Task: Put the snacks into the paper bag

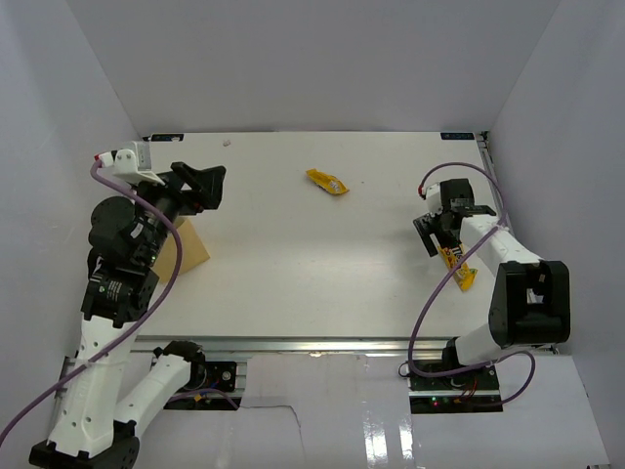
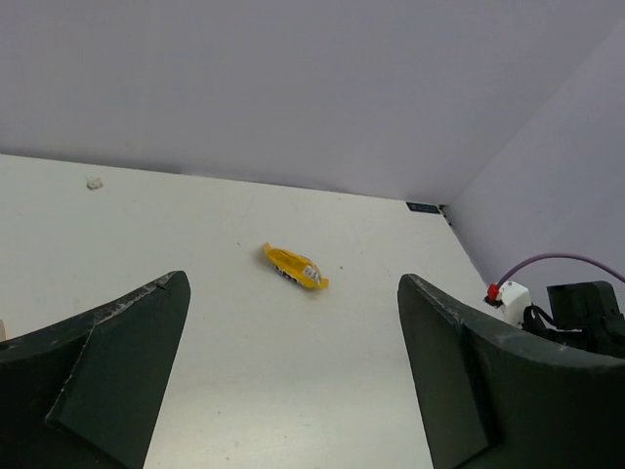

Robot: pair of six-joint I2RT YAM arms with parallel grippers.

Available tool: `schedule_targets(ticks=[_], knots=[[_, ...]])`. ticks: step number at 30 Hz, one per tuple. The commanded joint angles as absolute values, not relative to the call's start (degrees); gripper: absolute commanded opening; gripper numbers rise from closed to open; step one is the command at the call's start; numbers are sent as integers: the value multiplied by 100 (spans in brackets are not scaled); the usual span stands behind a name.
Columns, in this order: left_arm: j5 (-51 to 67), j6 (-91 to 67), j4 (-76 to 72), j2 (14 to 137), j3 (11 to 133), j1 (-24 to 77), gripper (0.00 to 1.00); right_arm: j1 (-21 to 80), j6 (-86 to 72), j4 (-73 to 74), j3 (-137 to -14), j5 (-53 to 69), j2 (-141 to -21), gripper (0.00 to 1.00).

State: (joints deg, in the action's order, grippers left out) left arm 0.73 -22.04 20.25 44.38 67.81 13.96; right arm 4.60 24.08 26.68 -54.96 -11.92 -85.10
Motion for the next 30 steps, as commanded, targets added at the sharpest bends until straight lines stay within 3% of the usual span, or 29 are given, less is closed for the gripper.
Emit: schedule_targets(ticks=[1, 11, 14, 15, 18, 26, 29, 30], knots=[[396, -2066, 2074, 4210, 6601, 1380, 98, 431, 2154, 2821, -5336, -2038, -8595, 93], [281, -1960, 2206, 3806, 6390, 1380, 98, 229, 1898, 2874, -5291, -1706, -9149, 88], [272, -1969, 2224, 3736, 6372, 1380, 98, 194, 2039, 2848, -5274, -1582, -9132, 71], [272, -1977, 2224, 3701, 6372, 1380, 98, 185, 2091, 2839, -5265, -1565, -9132, 58], [281, -2013, 2215, 3683, 6416, 1380, 98, 141, 2136, 2804, -5229, -1556, -9158, 31], [369, -2048, 2215, 3735, 6679, 1380, 98, 132, 2355, 2812, -5203, -881, -8860, 16], [474, -2100, 2189, 3788, 6846, 1380, 98, 132, 2993, 3214, -5369, 645, -8474, 16], [527, -2127, 2128, 3805, 6890, 1380, 98, 132, 3249, 3391, -5448, 1721, -8377, 17]])
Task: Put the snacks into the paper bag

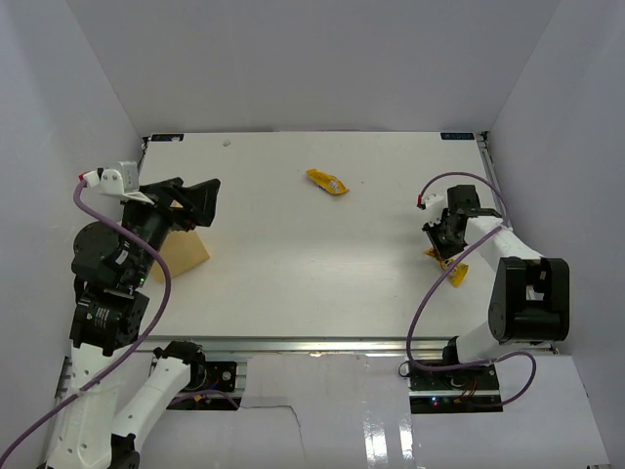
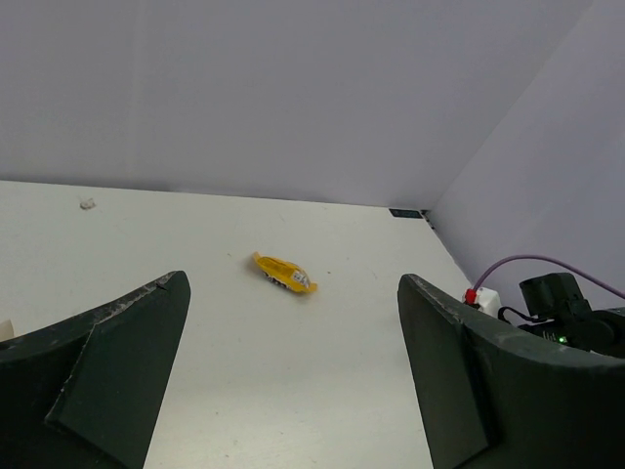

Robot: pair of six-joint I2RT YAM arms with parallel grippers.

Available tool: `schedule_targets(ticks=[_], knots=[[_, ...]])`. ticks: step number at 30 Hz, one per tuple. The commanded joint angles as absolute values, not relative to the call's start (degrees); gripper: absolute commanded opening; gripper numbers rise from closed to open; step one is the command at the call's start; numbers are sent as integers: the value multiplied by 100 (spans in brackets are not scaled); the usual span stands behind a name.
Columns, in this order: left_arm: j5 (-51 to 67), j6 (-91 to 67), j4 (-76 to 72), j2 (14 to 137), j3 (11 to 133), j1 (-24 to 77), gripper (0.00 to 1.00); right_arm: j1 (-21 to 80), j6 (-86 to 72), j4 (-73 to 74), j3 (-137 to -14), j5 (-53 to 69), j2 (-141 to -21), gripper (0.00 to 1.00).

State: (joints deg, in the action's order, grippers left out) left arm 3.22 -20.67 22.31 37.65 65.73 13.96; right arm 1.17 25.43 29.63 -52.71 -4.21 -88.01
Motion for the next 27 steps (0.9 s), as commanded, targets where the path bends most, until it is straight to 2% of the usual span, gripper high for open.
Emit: schedule_targets(ticks=[1, 3, 6, 12, 15, 21, 27], knots=[[588, -2153, 2092, 3823, 6934, 1380, 98, 141, 3487, 3558, -5641, 2201, -8263, 18], [633, -2214, 2013, 3867, 7057, 1380, 98, 219, 4015, 3980, -5879, 3551, -8235, 19], [747, -2355, 1706, 3929, 7215, 1380, 98, 693, 4385, 4157, -6406, 4610, -8349, 19], [853, -2540, 1363, 4113, 7733, 1380, 98, 2827, 4256, 3316, -7916, 5018, -9032, 18], [826, -2636, 1231, 4140, 7901, 1380, 98, 3707, 3597, 2797, -9260, 4966, -9813, 18], [721, -2821, 993, 3999, 8016, 1380, 98, 4824, 1075, 680, -11562, 4229, -11247, 17], [624, -2979, 976, 3788, 7998, 1380, 98, 5694, -175, -1377, -12305, 2842, -11891, 16]])
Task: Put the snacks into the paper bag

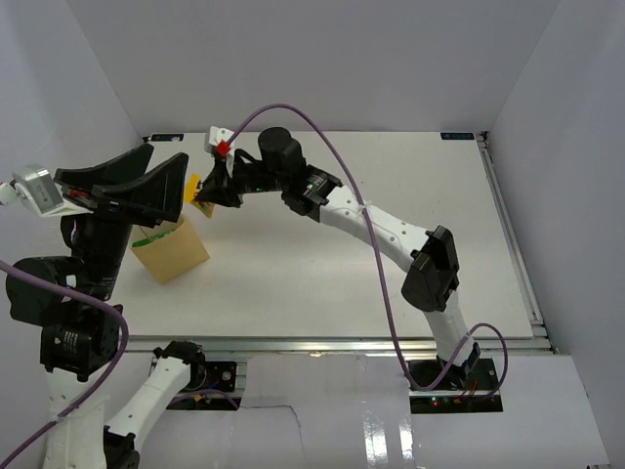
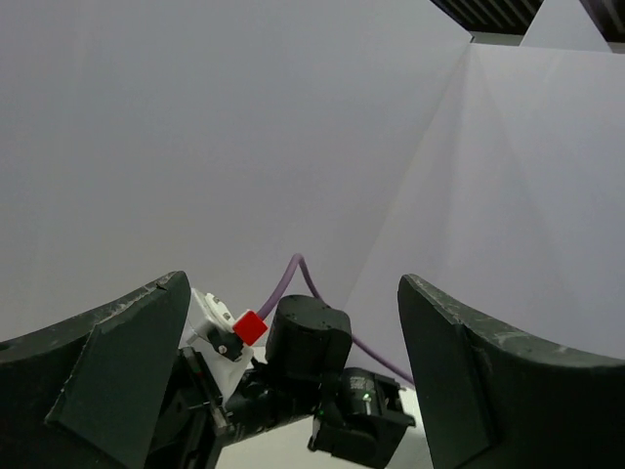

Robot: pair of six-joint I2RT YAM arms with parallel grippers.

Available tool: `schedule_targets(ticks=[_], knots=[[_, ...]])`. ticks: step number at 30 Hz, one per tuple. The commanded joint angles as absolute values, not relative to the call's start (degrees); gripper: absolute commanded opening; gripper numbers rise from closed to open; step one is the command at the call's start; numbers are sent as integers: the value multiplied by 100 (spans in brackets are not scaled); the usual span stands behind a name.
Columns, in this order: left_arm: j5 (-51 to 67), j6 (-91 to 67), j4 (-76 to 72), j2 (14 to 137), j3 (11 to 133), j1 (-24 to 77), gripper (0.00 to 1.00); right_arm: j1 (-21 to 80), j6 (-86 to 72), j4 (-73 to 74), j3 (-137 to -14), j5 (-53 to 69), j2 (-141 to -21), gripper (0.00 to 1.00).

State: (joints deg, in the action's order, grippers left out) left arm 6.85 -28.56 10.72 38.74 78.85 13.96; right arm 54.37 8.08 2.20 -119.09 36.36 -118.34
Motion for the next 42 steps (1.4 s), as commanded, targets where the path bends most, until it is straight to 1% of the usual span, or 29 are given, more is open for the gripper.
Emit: schedule_targets(ticks=[1, 2, 4, 5, 9, 12, 16, 22, 25, 26, 28, 29, 30, 31, 32, 35, 42], knots=[[581, -3006, 976, 3753, 7989, 1380, 98, 5852, -228, -1615, -12313, 2621, -11935, 16], [563, -3015, 984, 3692, 7972, 1380, 98, 5914, -324, -2035, -12357, 2271, -11988, 16], [536, -3032, 1011, 3639, 7954, 1380, 98, 6090, -334, -2284, -12497, 1996, -12207, 16], [510, -3032, 1028, 3613, 7954, 1380, 98, 6134, -317, -2398, -12585, 1873, -12269, 15], [519, -3041, 1098, 3568, 7972, 1380, 98, 6363, -27, -3275, -12445, 1258, -12559, 13], [554, -3076, 1160, 3542, 7963, 1380, 98, 6416, -26, -3401, -12884, 906, -12953, 10], [554, -3111, 1230, 3481, 7902, 1380, 98, 6521, -26, -3586, -12964, 870, -13157, 14], [536, -3155, 1301, 3428, 7831, 1380, 98, 6680, -26, -3726, -12771, 765, -13333, 17], [536, -3173, 1336, 3419, 7831, 1380, 98, 6688, 158, -3709, -12736, 721, -13386, 23], [536, -3173, 1345, 3410, 7805, 1380, 98, 6688, 184, -3709, -12709, 703, -13394, 30], [536, -3199, 1345, 3401, 7770, 1380, 98, 6680, 202, -3691, -12665, 703, -13395, 36], [536, -3217, 1345, 3410, 7735, 1380, 98, 6680, 202, -3683, -12665, 712, -13403, 43], [545, -3225, 1353, 3428, 7734, 1380, 98, 6671, 211, -3674, -12665, 729, -13412, 45], [562, -3234, 1345, 3445, 7726, 1380, 98, 6671, 211, -3674, -12639, 738, -13412, 50], [580, -3243, 1345, 3454, 7726, 1380, 98, 6671, 211, -3665, -12639, 764, -13421, 53], [606, -3243, 1345, 3507, 7734, 1380, 98, 6671, 229, -3647, -12665, 800, -13447, 54], [607, -3243, 1345, 3525, 7743, 1380, 98, 6566, 185, -3516, -12814, 844, -13465, 54]])
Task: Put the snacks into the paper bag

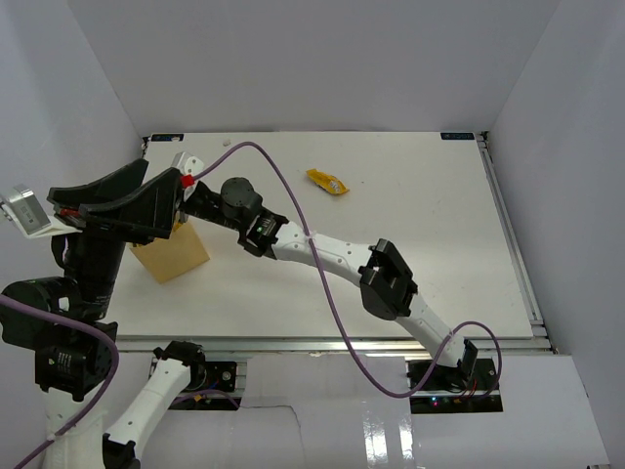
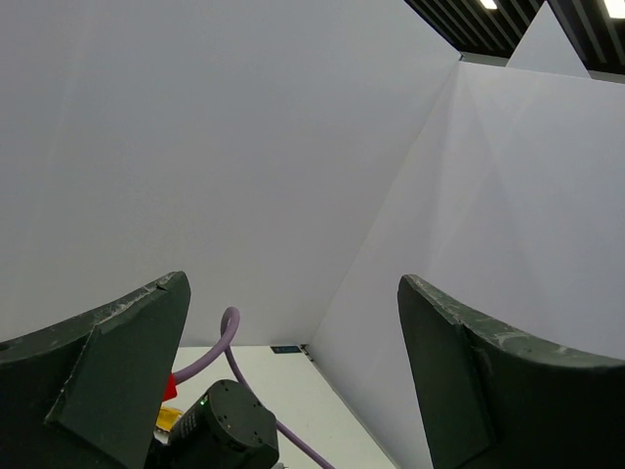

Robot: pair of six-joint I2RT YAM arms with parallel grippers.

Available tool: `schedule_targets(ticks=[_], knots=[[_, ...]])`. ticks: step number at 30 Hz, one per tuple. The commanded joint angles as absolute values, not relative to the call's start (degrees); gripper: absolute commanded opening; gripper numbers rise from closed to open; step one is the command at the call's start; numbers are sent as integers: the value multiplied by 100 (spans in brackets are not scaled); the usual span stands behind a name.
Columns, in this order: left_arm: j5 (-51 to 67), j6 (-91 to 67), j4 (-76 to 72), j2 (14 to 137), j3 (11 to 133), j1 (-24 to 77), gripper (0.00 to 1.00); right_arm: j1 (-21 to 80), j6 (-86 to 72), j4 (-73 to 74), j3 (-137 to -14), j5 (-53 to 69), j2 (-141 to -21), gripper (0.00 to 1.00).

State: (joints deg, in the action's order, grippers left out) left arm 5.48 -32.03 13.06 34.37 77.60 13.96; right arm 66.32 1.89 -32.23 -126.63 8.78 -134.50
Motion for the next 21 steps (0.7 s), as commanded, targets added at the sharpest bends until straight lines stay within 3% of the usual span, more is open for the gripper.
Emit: schedule_targets(ticks=[1, 6, 10, 11, 15, 21], knots=[[615, -3243, 1353, 3533, 7726, 1380, 98, 6531, 158, -3385, -12867, 852, -13456, 54], [641, -3270, 1371, 3454, 7515, 1380, 98, 5778, 44, -2393, -12720, 1563, -13105, 63], [703, -3287, 1669, 3340, 7085, 1380, 98, 4967, 340, -1120, -11579, 2599, -12456, 81], [721, -3305, 1731, 3322, 6997, 1380, 98, 4835, 865, -124, -11453, 2575, -12385, 84], [817, -3340, 1916, 3191, 6628, 1380, 98, 4160, 1922, 1692, -10795, 1365, -12208, 89], [835, -3419, 1846, 3217, 6249, 1380, 98, 3428, 2250, 2065, -10388, -1210, -12444, 89]])
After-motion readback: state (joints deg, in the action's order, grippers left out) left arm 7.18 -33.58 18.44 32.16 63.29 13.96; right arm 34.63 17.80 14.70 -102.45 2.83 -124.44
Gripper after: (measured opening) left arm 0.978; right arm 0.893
